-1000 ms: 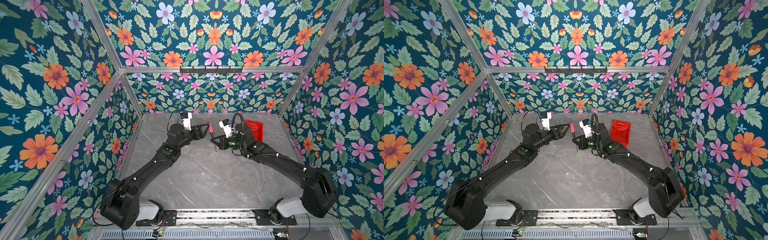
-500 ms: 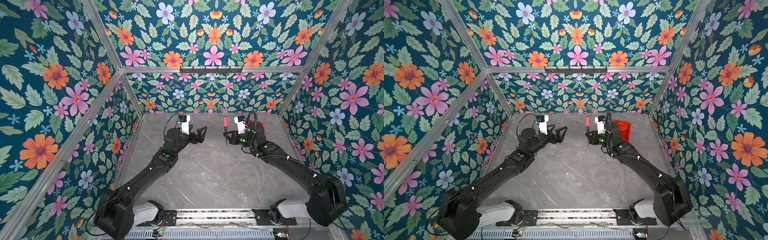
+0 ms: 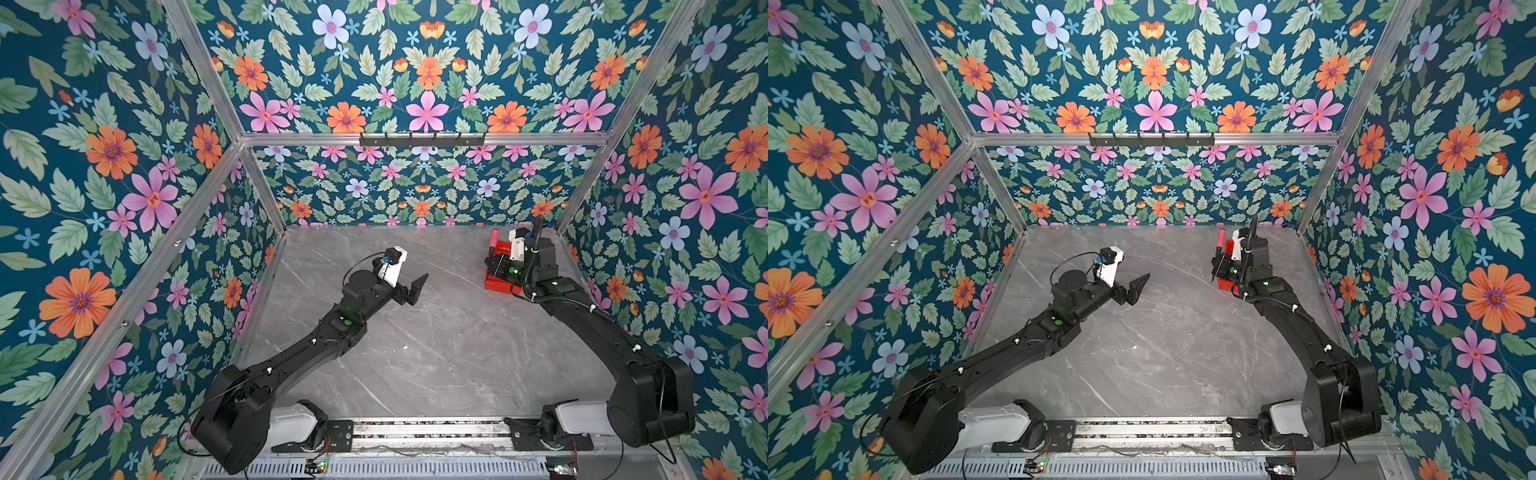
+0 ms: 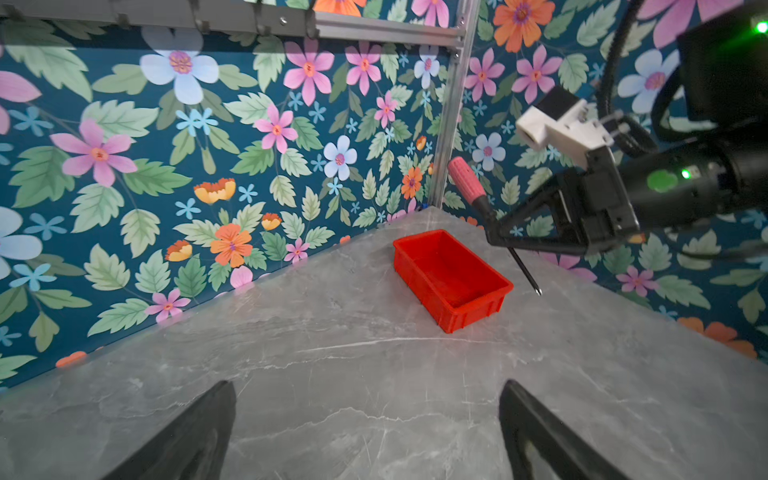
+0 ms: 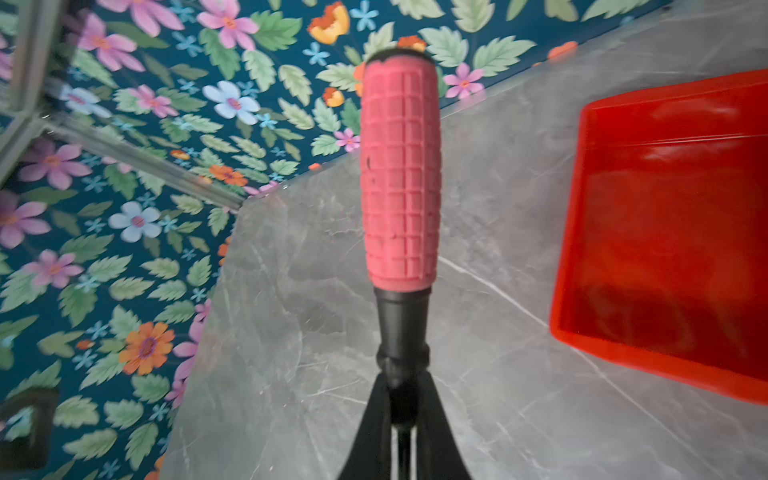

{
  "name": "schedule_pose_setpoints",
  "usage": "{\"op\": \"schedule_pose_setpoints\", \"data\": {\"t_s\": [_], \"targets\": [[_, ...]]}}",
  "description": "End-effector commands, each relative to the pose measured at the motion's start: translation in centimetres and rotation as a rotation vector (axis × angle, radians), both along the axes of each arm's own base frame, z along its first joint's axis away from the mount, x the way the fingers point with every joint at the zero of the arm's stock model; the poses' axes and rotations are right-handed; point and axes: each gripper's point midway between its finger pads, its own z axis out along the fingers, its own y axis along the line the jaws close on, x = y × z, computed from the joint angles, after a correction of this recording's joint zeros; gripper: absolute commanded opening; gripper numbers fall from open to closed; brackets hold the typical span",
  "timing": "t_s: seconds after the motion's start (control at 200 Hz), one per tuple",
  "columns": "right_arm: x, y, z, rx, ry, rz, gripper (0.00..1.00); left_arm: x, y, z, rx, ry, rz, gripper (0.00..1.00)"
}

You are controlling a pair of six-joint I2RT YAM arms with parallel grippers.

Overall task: Put the screwdriver in the bin
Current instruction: 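Carry the screwdriver over the red bin while the left arm draws back, then lower the screwdriver into the red bin and open the right gripper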

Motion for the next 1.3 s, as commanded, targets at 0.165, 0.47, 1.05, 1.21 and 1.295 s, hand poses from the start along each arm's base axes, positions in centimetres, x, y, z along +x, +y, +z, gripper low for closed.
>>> {"op": "schedule_pose_setpoints", "data": {"t_s": [0.165, 0.47, 1.05, 1.21, 1.295], "targets": [[2.9, -4.9, -3.6, -0.099, 0.087, -0.121, 0.0, -1.4, -5.3, -1.0, 0.047, -0.082, -0.112, 1.0], [6.0, -8.4, -8.9, -0.215, 0.231, -0.223, 0.0, -3.2, -8.9, -3.1, 0.072, -0.06, -0.184, 1.0], [9.7, -9.2, -15.3, -0.244, 0.395, -0.209, 0.0, -3.6, -10.1, -3.9, 0.115, -0.068, -0.18, 1.0], [10.3, -9.1, -16.1, -0.236, 0.411, -0.21, 0.0, -3.7, -10.2, -3.6, 0.112, -0.08, -0.179, 1.0], [10.5, -9.0, -16.5, -0.225, 0.426, -0.215, 0.0, -3.8, -9.9, -3.6, 0.119, -0.077, -0.17, 1.0]]}}
